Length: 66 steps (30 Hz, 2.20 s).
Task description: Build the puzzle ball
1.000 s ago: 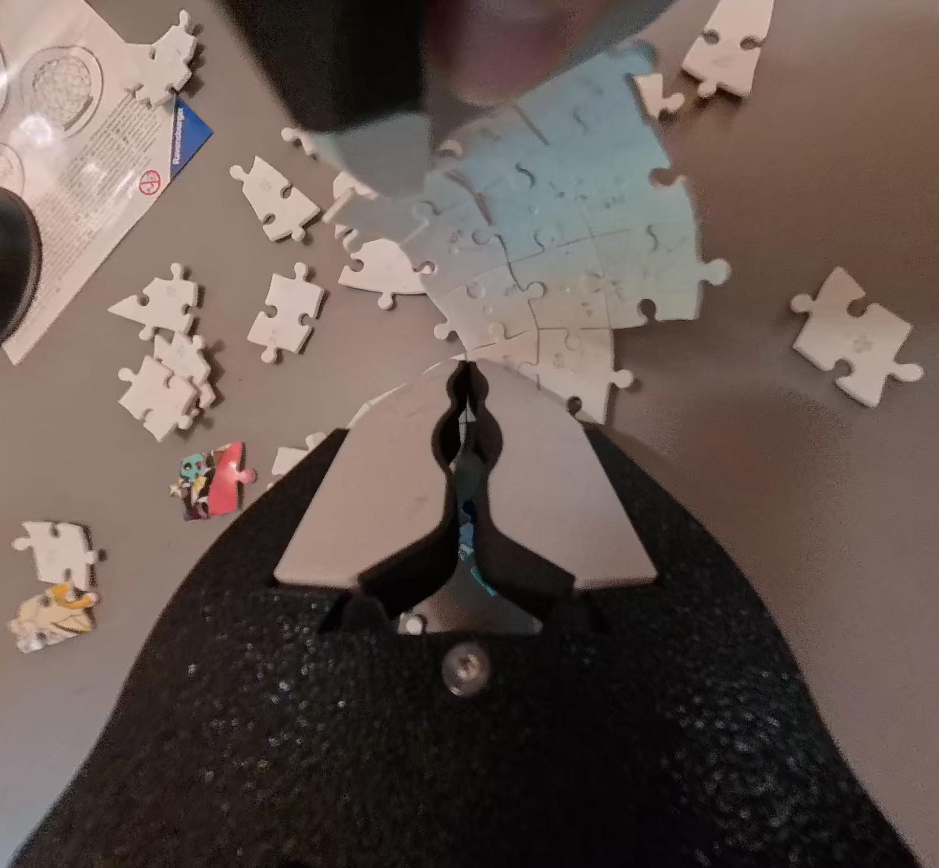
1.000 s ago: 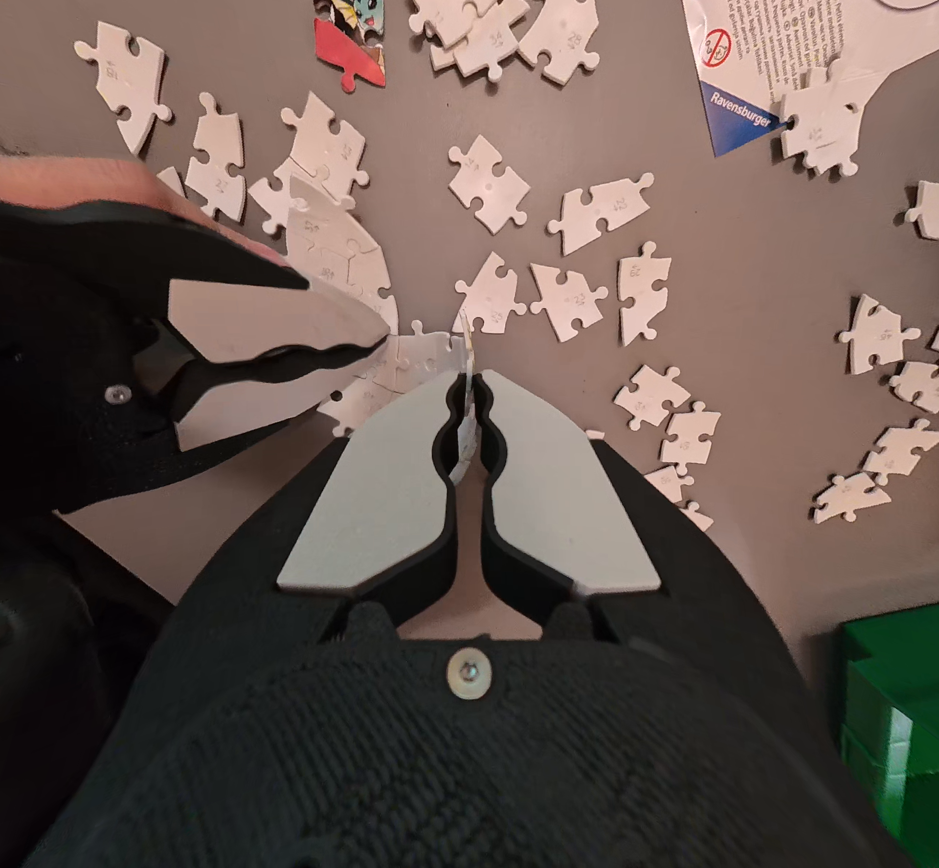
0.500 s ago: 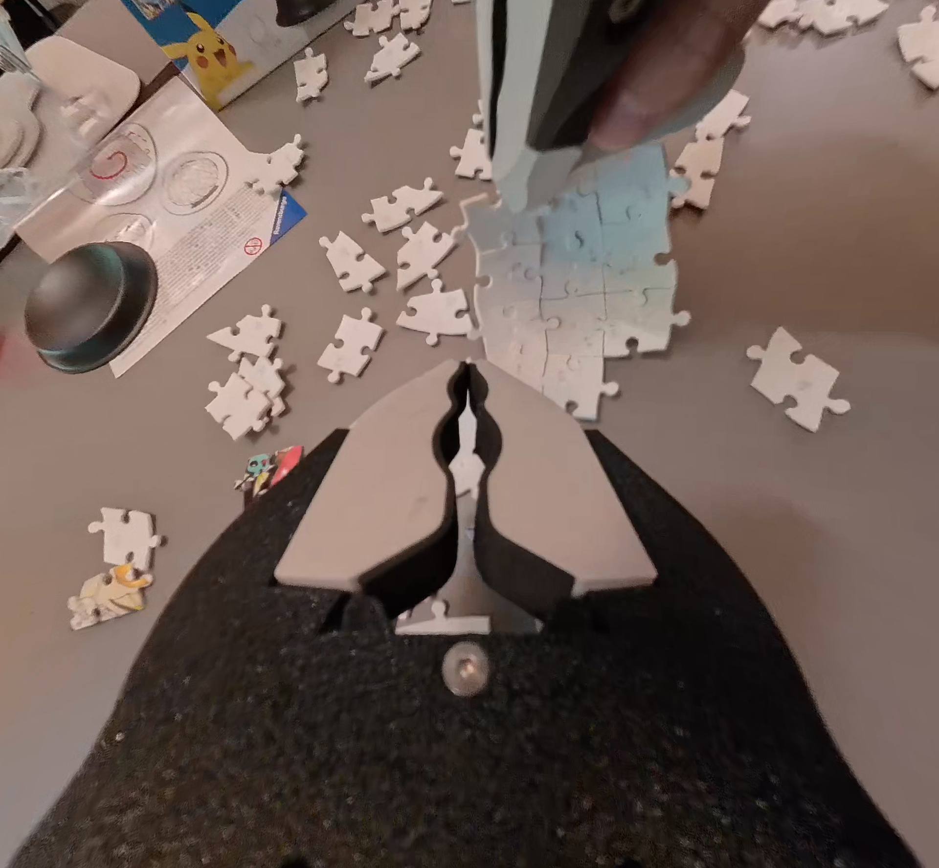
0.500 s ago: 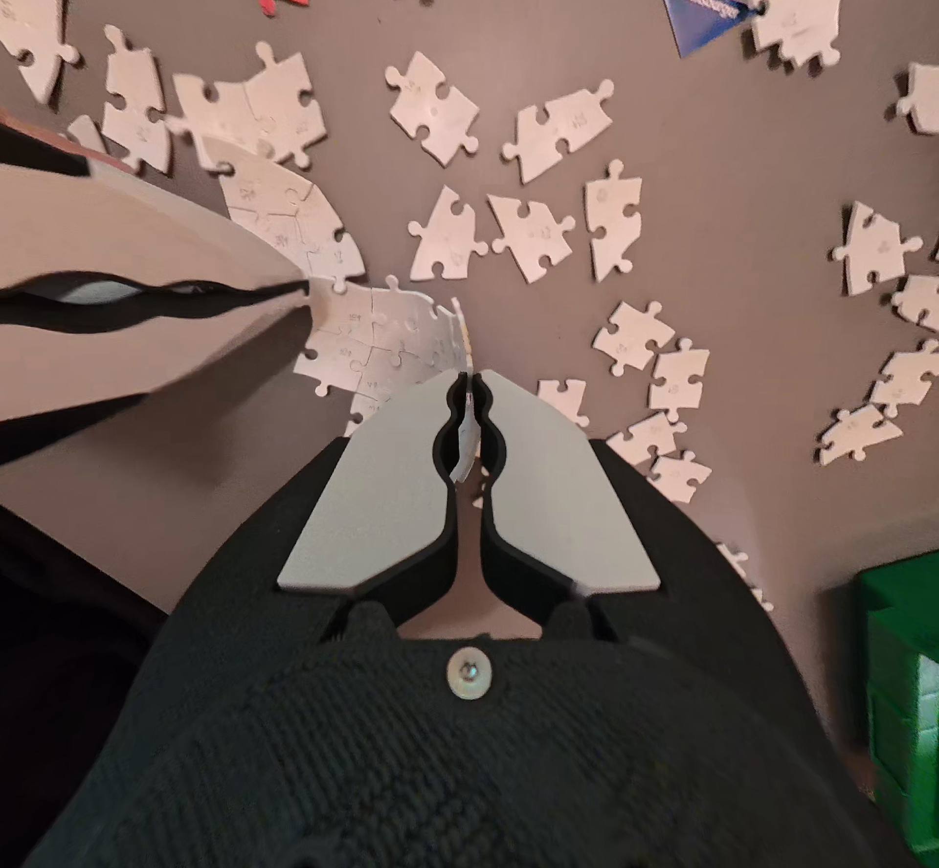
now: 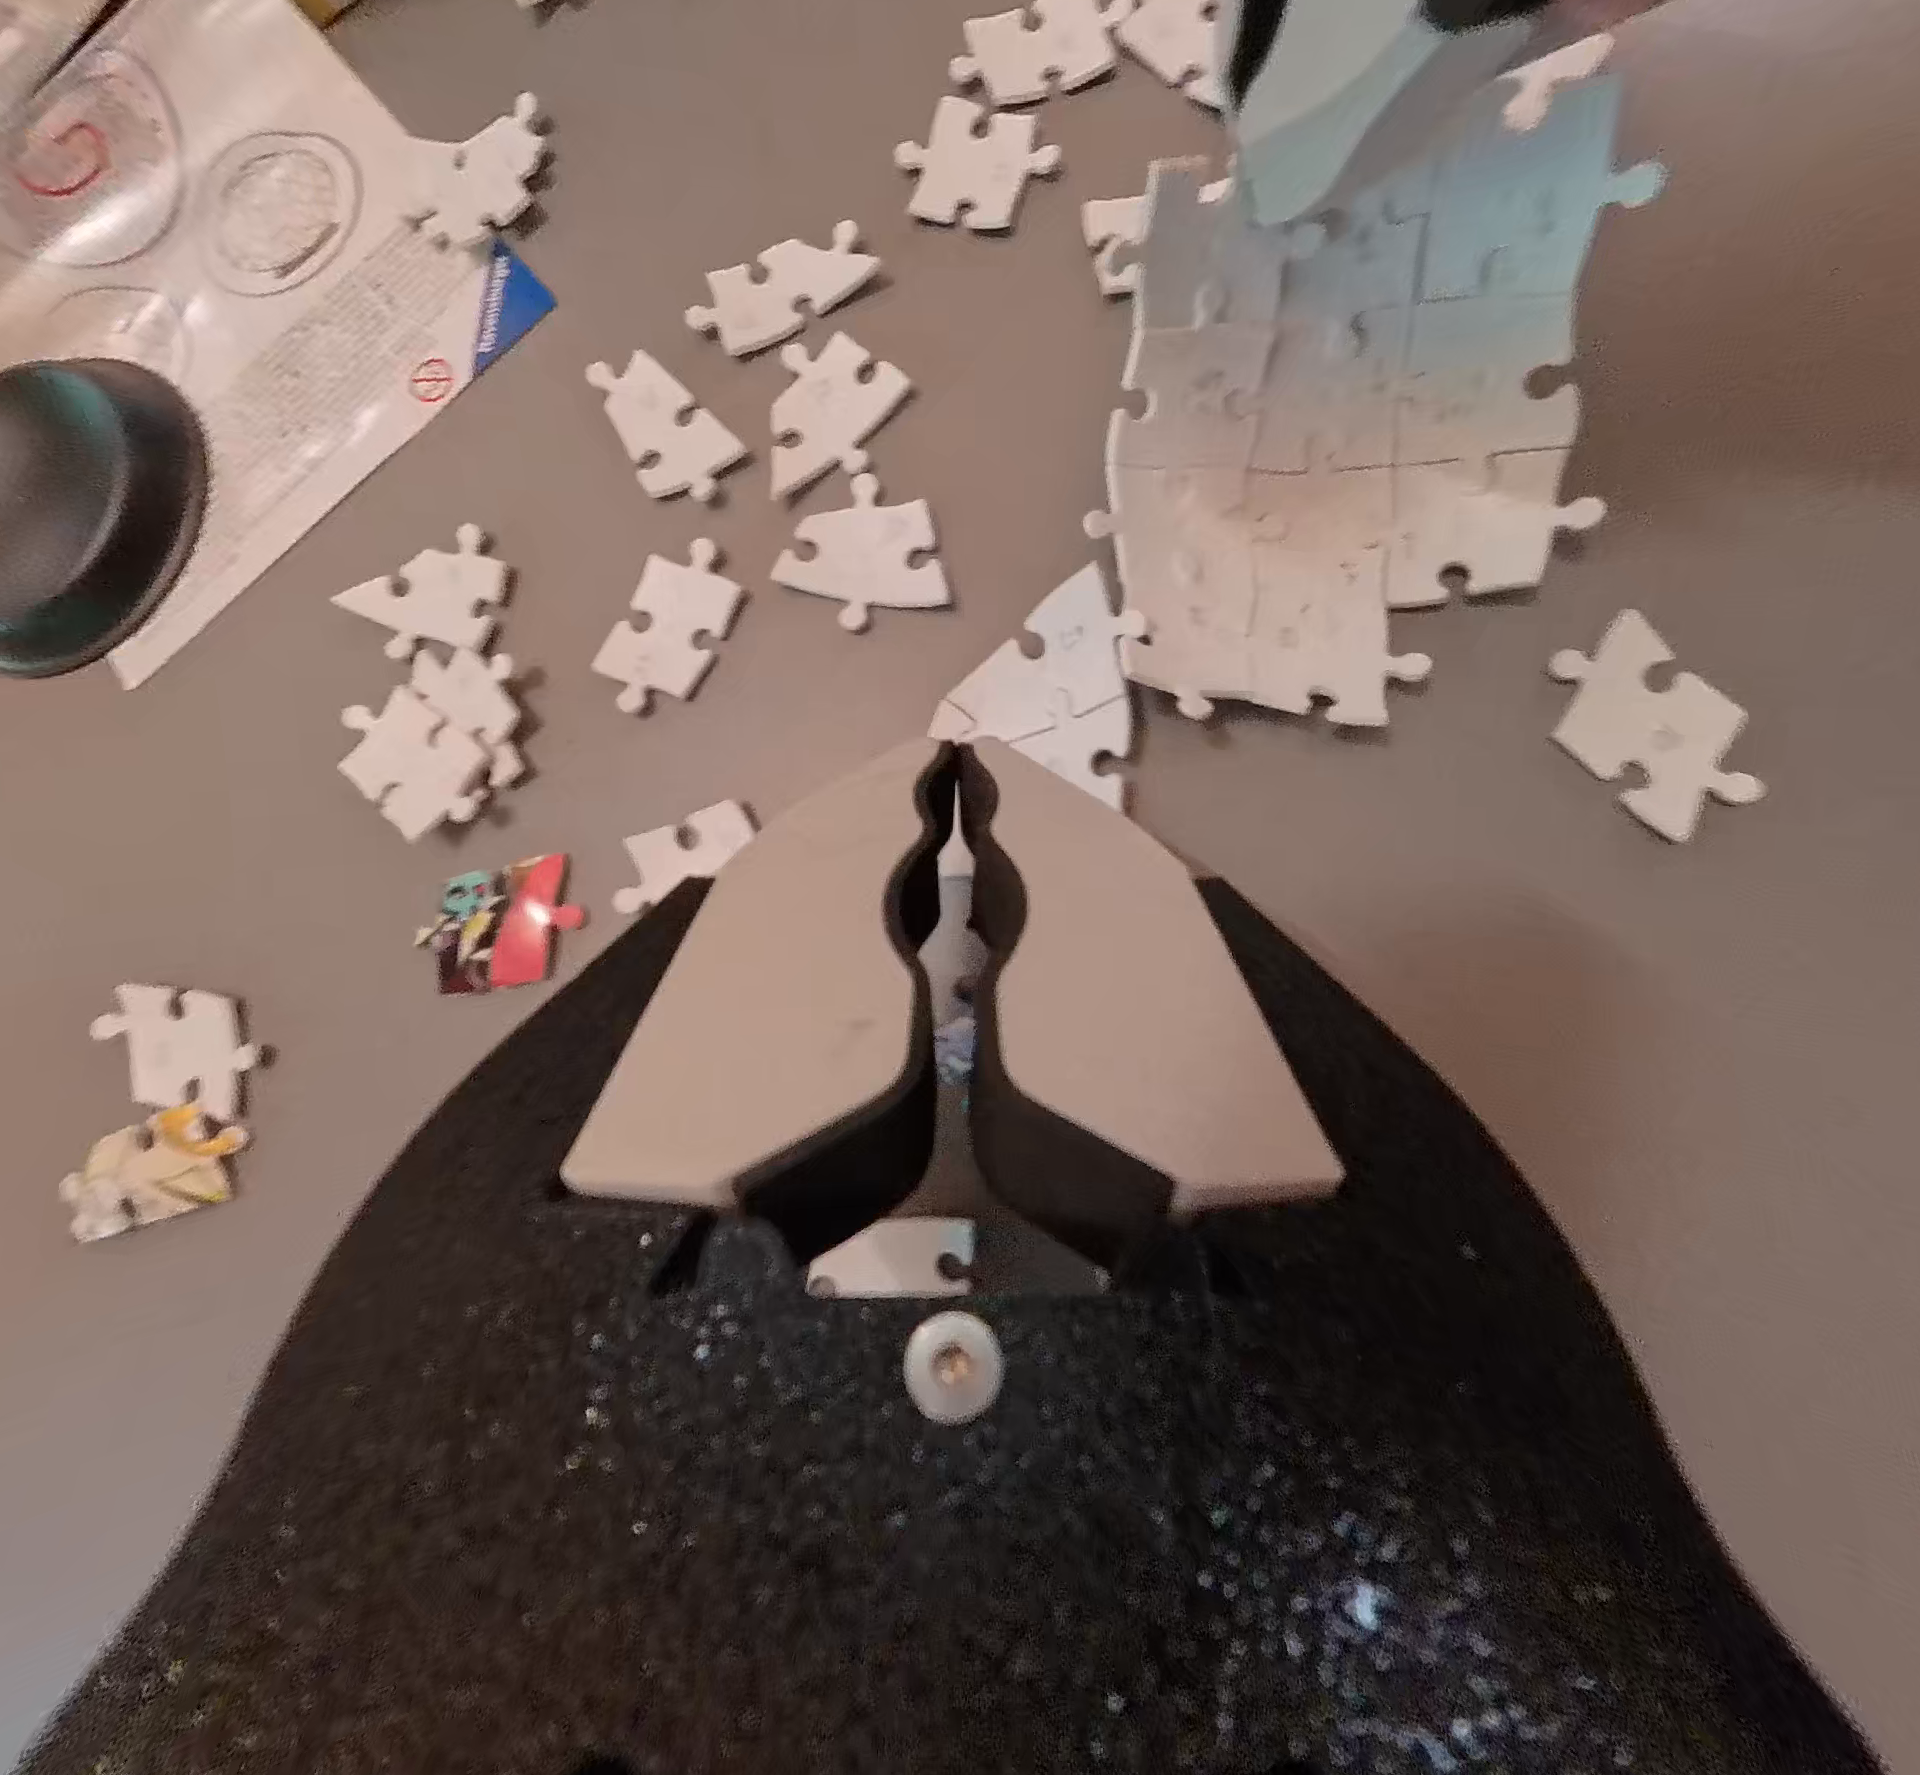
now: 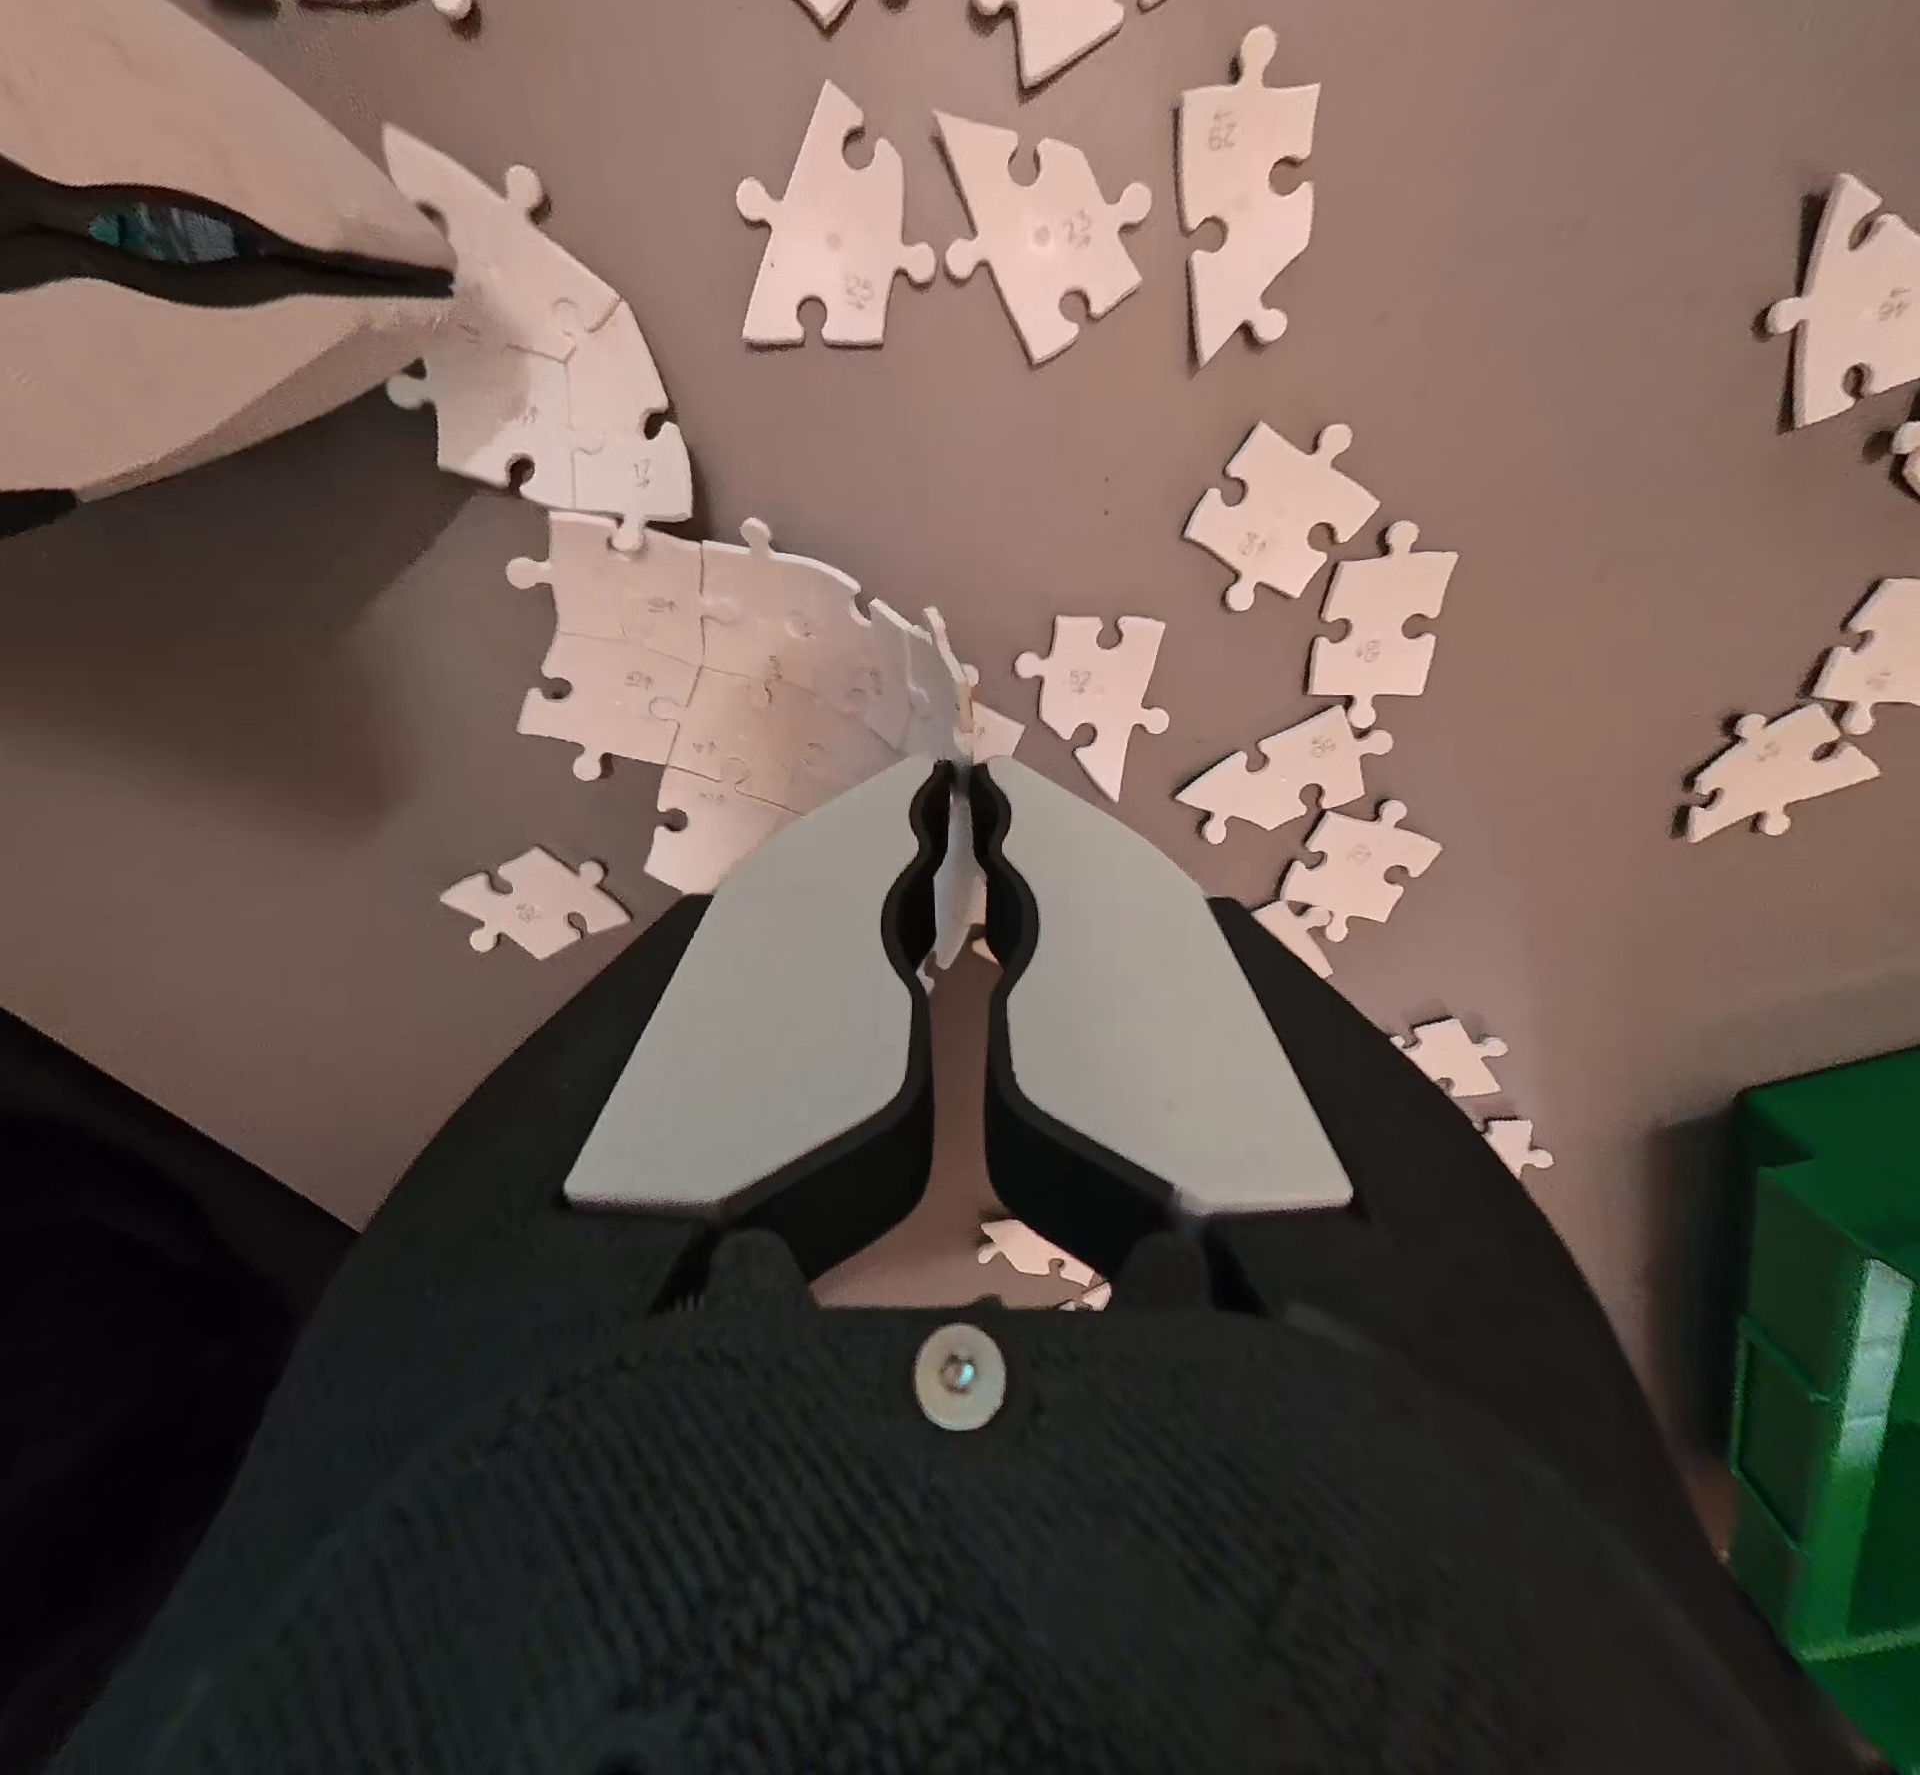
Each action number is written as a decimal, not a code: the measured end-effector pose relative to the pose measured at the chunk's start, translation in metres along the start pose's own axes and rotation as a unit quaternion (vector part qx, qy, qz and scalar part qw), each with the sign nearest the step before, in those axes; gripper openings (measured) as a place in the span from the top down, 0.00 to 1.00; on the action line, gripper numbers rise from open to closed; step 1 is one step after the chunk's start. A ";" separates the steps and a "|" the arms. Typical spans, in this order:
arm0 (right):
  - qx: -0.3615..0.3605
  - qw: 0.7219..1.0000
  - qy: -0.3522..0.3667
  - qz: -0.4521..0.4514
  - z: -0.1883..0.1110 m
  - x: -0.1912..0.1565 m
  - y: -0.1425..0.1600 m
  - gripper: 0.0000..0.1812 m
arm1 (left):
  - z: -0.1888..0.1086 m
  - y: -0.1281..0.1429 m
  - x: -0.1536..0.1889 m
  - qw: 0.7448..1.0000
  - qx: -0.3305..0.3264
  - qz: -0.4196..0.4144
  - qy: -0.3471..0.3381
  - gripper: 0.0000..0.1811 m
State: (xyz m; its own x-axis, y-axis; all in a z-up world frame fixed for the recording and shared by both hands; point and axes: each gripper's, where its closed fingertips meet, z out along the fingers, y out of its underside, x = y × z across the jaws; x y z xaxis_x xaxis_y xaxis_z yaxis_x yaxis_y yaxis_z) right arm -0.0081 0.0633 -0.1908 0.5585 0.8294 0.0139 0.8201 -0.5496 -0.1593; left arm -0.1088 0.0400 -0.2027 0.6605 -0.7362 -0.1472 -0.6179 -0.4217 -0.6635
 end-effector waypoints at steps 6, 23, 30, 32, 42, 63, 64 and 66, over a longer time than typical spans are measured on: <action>-0.003 0.999 0.001 -0.047 -0.003 -0.008 0.010 0.98 | -0.004 0.008 0.006 1.000 0.008 -0.024 0.010 0.87; -0.021 0.995 0.085 -0.044 -0.003 -0.014 -0.006 0.97 | 0.018 -0.006 0.047 0.999 0.008 0.016 0.033 0.97; -0.006 0.991 0.133 -0.026 -0.004 0.005 -0.006 0.97 | 0.023 -0.002 0.045 1.000 -0.008 0.019 0.009 0.97; 0.001 0.989 0.144 -0.027 -0.004 0.005 -0.006 0.97 | 0.021 -0.002 0.040 1.000 -0.008 0.006 -0.001 0.96; 0.025 0.985 0.160 -0.060 -0.008 0.007 -0.003 0.97 | 0.003 -0.022 0.044 0.997 0.065 -0.042 -0.008 0.87; 0.195 0.975 0.018 -0.102 -0.034 -0.016 -0.002 0.80 | 0.035 -0.040 0.055 0.982 0.036 -0.050 0.180 0.90; 0.220 0.971 0.011 -0.088 -0.040 -0.012 0.000 0.77 | 0.032 -0.040 0.053 0.980 0.046 -0.060 0.186 0.92; 0.275 0.960 -0.003 -0.049 -0.050 -0.003 0.006 0.74 | 0.028 -0.040 0.044 0.978 0.067 -0.079 0.179 0.95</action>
State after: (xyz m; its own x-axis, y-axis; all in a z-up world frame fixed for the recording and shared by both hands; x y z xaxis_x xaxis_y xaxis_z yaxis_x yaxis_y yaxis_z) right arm 0.0015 0.0530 -0.1428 0.4800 0.8759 0.0492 0.6777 -0.3346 -0.6548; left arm -0.0432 0.0393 -0.2027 0.5372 -0.8157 0.2147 -0.4436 -0.4898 -0.7505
